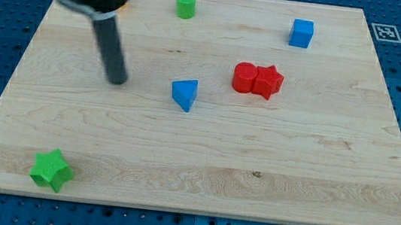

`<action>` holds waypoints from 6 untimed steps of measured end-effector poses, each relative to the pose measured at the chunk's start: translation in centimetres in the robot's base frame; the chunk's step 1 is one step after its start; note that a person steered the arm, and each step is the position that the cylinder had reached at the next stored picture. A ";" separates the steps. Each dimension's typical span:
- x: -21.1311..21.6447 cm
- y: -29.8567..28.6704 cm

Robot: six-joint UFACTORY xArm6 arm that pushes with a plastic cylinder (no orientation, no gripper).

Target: Place the arm towards the top center

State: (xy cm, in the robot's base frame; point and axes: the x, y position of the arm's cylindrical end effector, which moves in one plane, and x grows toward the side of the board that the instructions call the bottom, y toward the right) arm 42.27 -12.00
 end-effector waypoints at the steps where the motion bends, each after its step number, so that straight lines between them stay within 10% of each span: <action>1: -2.5 9.0; 3: -12.8 21.7; 6: -22.3 18.9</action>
